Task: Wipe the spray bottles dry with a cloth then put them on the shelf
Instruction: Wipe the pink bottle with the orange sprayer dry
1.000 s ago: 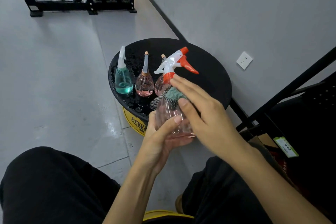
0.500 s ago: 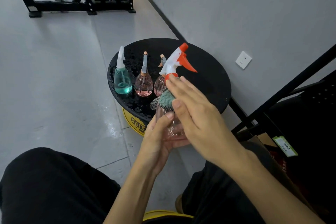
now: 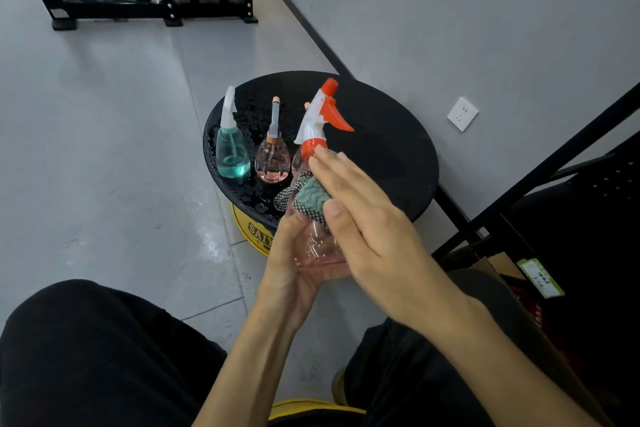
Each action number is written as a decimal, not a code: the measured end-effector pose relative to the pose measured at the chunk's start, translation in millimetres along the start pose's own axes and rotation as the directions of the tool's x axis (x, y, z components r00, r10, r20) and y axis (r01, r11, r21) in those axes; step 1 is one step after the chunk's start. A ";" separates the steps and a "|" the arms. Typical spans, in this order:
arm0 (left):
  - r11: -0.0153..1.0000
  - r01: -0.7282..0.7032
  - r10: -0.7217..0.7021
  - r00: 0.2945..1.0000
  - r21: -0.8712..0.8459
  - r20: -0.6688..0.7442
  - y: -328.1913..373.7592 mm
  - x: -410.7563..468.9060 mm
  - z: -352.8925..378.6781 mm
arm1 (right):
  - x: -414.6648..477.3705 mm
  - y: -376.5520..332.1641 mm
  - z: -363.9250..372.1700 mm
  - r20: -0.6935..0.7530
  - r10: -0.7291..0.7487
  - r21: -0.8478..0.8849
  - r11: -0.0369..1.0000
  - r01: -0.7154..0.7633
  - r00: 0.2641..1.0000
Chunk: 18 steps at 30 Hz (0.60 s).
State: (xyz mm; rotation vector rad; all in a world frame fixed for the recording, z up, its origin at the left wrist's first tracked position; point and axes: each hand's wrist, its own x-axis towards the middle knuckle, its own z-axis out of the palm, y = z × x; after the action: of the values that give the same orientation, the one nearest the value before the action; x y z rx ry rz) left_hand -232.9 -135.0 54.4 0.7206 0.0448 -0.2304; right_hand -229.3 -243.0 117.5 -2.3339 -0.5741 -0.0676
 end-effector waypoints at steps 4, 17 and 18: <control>0.997 0.050 -0.049 0.998 0.052 -0.031 0.1 1.3 1.2 | 15.7 7.8 -5.5 -0.031 0.033 -0.002 0.999 -0.033 0.999; 0.999 0.037 -0.037 0.999 0.019 -0.010 -0.7 -0.7 1.4 | 4.5 -3.9 -4.3 -0.026 -0.031 -0.119 0.993 0.028 0.999; 0.999 0.040 -0.039 0.999 0.013 -0.012 -1.0 -0.4 1.5 | 4.6 -3.7 -4.3 -0.022 -0.036 -0.116 0.993 0.034 0.999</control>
State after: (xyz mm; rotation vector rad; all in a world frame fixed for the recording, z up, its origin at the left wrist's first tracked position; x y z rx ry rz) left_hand -233.6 -136.6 54.9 0.7351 0.0686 -0.2645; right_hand -226.3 -241.8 124.0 -2.4320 -0.6135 -0.1494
